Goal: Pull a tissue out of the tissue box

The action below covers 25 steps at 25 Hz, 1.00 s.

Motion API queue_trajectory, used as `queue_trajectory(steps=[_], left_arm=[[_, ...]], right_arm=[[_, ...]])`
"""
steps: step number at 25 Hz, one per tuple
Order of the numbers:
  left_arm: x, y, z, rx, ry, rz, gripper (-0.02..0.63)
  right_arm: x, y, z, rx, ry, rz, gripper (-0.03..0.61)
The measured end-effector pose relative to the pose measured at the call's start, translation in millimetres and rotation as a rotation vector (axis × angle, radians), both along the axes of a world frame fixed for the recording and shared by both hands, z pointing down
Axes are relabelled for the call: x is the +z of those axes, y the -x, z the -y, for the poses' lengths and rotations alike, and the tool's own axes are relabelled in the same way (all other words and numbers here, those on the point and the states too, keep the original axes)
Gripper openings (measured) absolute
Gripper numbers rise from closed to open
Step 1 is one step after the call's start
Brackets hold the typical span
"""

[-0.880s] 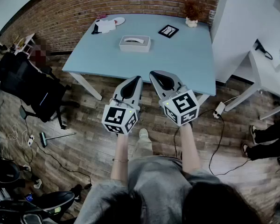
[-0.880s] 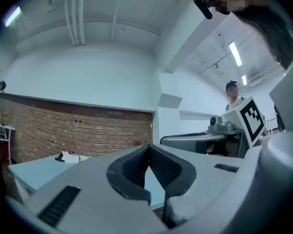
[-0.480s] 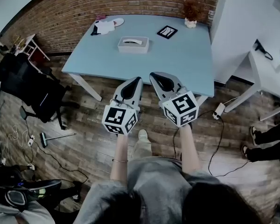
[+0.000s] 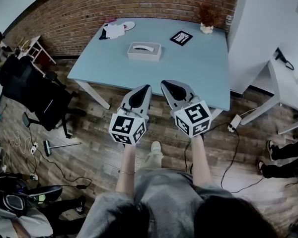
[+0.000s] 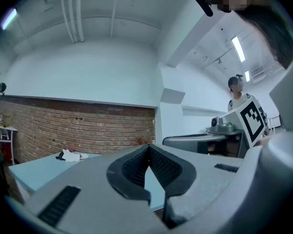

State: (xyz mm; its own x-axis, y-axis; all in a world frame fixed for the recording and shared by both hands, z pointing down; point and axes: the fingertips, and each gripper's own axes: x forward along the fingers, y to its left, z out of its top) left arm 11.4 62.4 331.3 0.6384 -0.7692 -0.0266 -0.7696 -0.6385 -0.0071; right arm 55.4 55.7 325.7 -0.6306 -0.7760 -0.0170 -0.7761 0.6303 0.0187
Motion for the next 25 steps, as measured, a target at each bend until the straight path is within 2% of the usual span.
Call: queue_trajectory(steps=[16, 25], left_arm=[[20.4, 24.5, 122.6, 0.027, 0.064, -0.028, 0.003], [27.5, 43.1, 180.3, 0.055, 0.073, -0.028, 0.003]], right_arm=[[21.9, 24.8, 122.7, 0.026, 0.067, -0.062, -0.002], [30.9, 40.6, 184.6, 0.053, 0.085, -0.082, -0.002]])
